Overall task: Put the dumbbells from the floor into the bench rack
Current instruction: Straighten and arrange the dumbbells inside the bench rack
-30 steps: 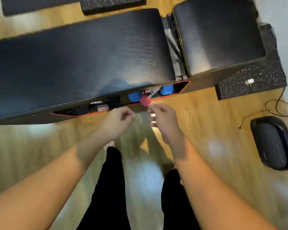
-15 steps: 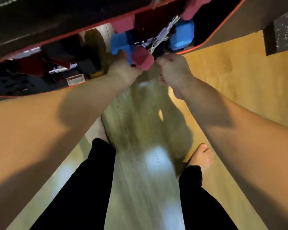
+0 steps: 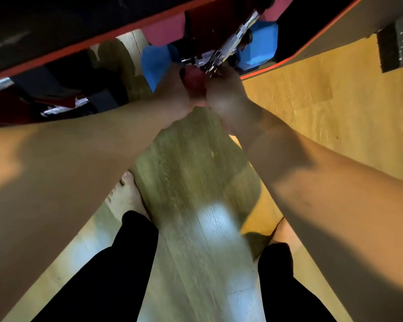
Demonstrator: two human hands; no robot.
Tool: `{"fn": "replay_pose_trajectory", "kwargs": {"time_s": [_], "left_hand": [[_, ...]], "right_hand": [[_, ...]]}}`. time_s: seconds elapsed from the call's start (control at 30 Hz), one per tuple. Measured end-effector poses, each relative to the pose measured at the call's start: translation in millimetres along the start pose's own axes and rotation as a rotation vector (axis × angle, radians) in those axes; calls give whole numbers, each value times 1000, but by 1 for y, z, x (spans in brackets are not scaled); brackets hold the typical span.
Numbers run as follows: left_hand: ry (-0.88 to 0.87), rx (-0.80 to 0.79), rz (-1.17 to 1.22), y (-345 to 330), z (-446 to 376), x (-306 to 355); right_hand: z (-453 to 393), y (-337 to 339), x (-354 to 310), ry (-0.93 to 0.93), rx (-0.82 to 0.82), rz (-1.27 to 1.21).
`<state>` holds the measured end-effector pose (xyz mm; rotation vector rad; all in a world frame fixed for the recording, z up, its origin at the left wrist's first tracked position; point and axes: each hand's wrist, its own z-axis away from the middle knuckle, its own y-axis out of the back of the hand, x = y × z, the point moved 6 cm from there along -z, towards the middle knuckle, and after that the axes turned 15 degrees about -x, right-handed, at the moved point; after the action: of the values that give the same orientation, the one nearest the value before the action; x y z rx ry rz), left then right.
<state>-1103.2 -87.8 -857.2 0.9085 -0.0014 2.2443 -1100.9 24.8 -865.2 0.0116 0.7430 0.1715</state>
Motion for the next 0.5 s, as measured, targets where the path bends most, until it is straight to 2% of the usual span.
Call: {"fn": "replay_pose_trajectory", "kwargs": {"time_s": [0.1, 0.2, 0.23, 0.37, 0.43, 0.5], "left_hand": [[4, 95, -110, 5, -2, 3], [12, 108, -31, 5, 12, 5], [-33, 133, -133, 6, 10, 3], [-188, 231, 34, 29, 15, 10], [-191, 286, 42, 46, 11, 4], [-143, 290, 22, 55, 3, 0]], "right_hand": [[7, -5, -1, 13, 37, 15], [8, -5, -2, 27, 69, 25], [9, -5, -3, 37, 68, 15], [13, -9, -15, 106, 11, -50], [12, -8, -23, 161, -28, -53], [9, 4, -26, 215, 39, 11]]}}
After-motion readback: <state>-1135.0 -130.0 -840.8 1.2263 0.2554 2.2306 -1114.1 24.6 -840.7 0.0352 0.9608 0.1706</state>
